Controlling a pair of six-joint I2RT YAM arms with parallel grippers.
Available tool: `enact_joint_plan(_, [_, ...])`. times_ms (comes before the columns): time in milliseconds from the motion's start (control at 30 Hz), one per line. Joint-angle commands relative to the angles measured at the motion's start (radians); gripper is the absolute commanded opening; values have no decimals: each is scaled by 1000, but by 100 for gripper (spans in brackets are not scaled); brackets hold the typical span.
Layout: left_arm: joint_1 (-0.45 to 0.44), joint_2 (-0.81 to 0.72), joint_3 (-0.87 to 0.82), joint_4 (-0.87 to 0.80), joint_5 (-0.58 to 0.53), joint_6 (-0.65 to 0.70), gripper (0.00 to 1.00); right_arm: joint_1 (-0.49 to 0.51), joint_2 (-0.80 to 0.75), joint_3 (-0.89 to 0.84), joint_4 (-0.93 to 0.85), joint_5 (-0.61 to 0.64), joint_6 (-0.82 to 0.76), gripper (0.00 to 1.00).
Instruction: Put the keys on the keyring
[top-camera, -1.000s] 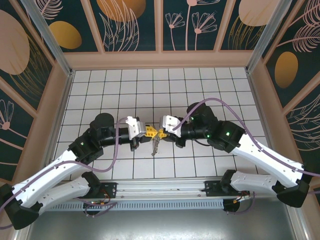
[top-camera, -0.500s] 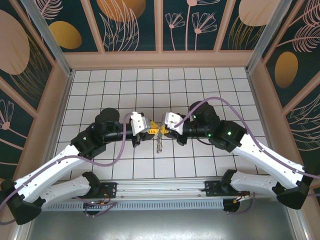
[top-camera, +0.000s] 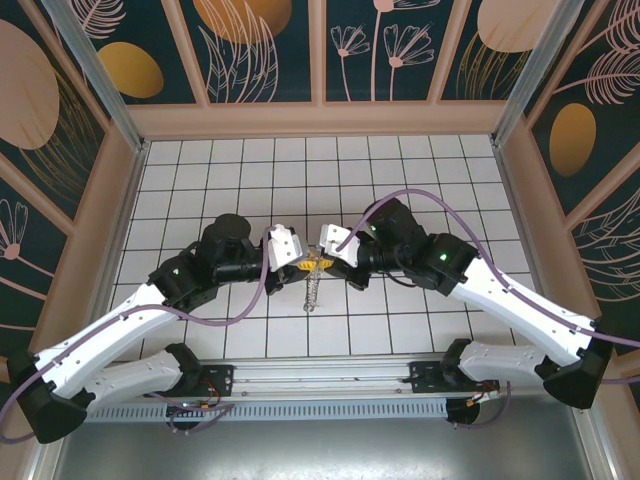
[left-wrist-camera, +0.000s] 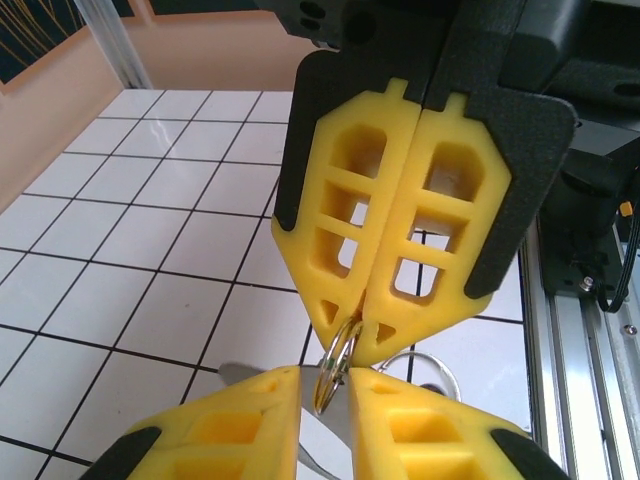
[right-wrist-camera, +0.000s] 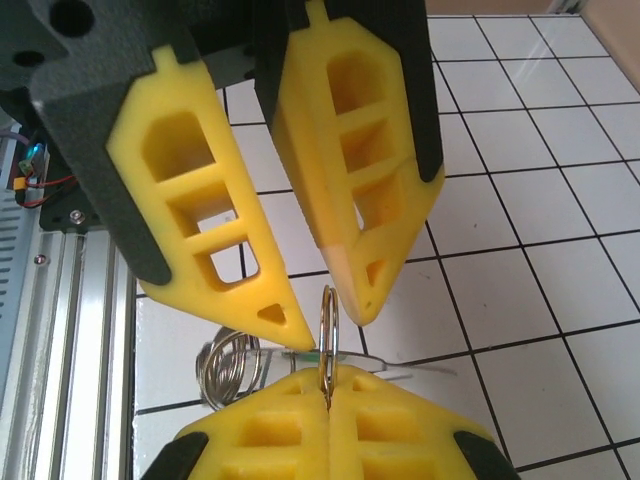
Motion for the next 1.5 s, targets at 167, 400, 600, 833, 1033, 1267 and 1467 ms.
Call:
enact_joint_plan(167, [1,-9,-1,58,68,0,0,7,4,41,7,-12,-11,0])
enact_joint_plan(400, [1,-97,-79,215,140,-79,0,7,-42,-5,58,-45,11,14])
enact_joint_plan(600, [2,-124,-139,355,193,-147,0,8,-89,-30,100,-99,13,15])
enact_joint_plan(833, [1,-158,-187,465,234,-191,0,8,-110,-43,111,-110,19,16])
enact_joint_plan(1033, [2,-182,-230,559,262,-241,0,6,-137,-57,136,-109,21,10])
enact_joint_plan(1267, [1,-122,-159,379,201,-192,0,-3,-155,-52,149,-82,14,0])
enact_joint_plan(1467, [1,-88,-71,191,105,-107,23,-11,-125,-39,126,-55,10,0])
